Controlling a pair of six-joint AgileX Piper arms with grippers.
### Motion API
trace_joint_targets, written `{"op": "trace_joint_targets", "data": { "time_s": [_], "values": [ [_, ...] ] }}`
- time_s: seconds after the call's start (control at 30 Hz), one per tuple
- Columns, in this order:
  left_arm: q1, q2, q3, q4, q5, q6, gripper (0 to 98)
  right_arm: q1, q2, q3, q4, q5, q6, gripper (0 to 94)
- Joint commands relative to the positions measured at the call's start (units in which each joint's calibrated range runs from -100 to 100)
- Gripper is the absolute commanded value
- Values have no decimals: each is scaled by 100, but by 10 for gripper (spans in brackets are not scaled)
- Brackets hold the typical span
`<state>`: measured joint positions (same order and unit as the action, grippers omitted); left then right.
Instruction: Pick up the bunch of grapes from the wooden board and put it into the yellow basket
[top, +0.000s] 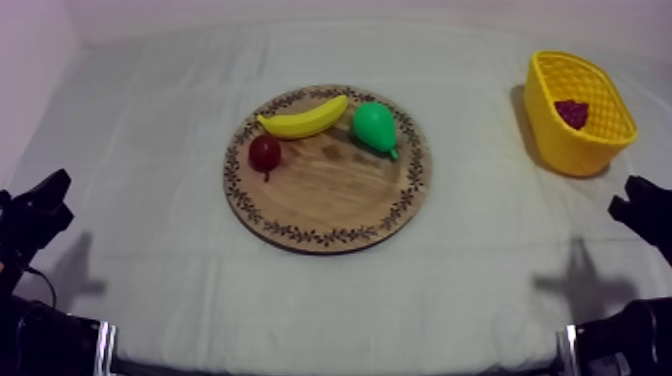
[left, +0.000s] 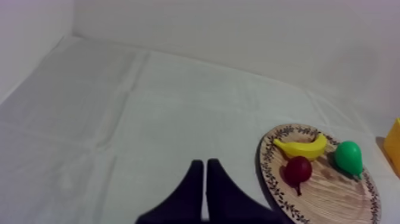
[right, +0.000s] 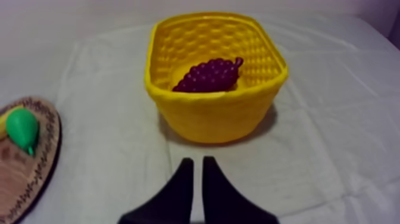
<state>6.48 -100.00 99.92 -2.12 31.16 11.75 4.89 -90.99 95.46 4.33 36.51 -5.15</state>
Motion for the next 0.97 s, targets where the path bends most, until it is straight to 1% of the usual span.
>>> {"op": "trace_joint_targets", "data": {
  "time_s": [0.0, 0.1, 0.23, 0.27, 0.33, 0.37, 0.43, 0.5, 0.57, 0.73, 0.8, 0.87, 0.93],
  "values": [
    [0, 0, -3, -1, -3, 2, 1, -7, -312, -2, 42, 12, -122, 11],
    [0, 0, -3, -1, -3, 3, 1, -12, -420, 10, 50, -39, -256, 8],
    [0, 0, -3, -1, -3, 2, 1, -14, -463, 32, -58, 47, -346, 7],
    [0, 0, -3, -1, -3, 3, 1, -14, -467, 35, -90, 176, -412, 17],
    [0, 0, -3, -1, -3, 1, 1, 3, -474, 46, -213, 515, -494, 101],
    [2, 0, -3, -2, -3, 1, 1, 13, -475, 55, -268, 596, -492, 120],
    [1, 0, -3, -4, -3, 3, 1, 26, -476, 75, -339, 652, -407, 115],
    [0, 0, -3, -5, -3, 1, 1, 33, -476, 96, -378, 655, -234, 79],
    [0, 0, -3, -5, -3, 2, 1, 36, -476, 121, -400, 635, 29, 41],
    [0, 0, -3, -5, -3, 2, 1, 32, -477, 262, -504, 291, 1026, 10],
    [0, 0, -3, -5, -3, 1, 1, 22, -477, 295, -524, 213, 1327, 6],
    [0, 0, -3, -5, -3, 0, 1, 5, -477, 314, -534, 167, 1519, 5],
    [0, 0, -3, -5, -3, 0, 1, -5, -477, 326, -539, 145, 1600, 4]
  ]
}}
